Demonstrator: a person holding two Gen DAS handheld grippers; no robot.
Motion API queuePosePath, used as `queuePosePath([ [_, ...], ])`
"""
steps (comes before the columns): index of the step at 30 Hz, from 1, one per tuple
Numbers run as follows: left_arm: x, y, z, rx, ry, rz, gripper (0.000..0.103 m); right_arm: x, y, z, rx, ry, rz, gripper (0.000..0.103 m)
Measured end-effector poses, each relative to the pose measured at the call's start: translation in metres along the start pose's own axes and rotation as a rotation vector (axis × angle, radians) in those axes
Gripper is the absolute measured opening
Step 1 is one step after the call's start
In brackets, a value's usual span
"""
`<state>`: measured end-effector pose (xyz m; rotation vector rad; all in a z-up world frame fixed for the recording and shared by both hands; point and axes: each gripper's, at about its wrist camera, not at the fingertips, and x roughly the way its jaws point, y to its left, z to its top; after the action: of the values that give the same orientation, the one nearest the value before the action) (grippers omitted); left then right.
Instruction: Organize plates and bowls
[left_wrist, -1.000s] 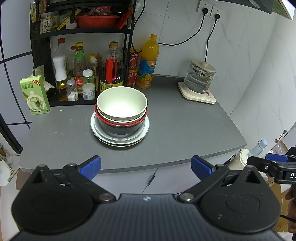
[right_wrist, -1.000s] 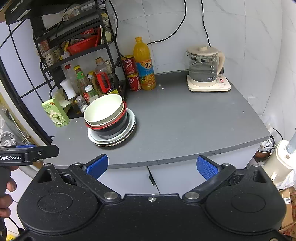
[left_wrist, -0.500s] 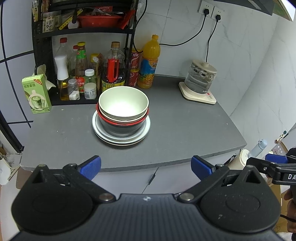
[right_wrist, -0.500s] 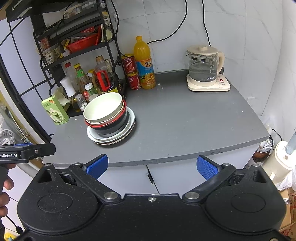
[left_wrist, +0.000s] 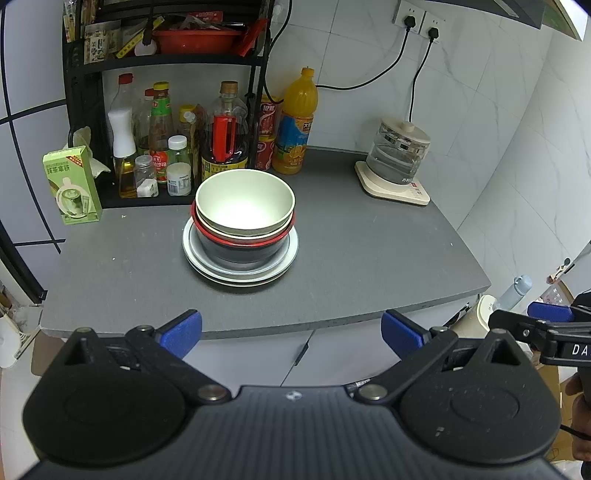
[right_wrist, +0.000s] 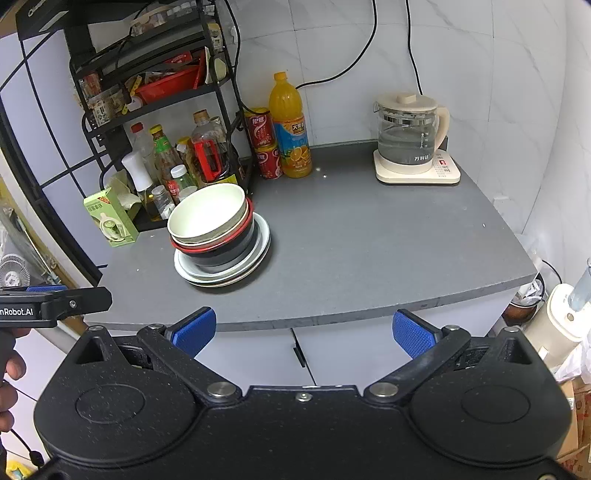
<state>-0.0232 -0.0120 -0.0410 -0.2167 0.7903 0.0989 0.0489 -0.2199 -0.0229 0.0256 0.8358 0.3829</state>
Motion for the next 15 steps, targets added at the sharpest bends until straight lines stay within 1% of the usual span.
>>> queuePosePath([
  [15, -0.0005, 0.0026, -0.0017, -0.001, 0.002, -0.002, 0.102, -0.0015, 0.0039, 0.0002, -0.012, 0.000, 0.001, 0.103],
])
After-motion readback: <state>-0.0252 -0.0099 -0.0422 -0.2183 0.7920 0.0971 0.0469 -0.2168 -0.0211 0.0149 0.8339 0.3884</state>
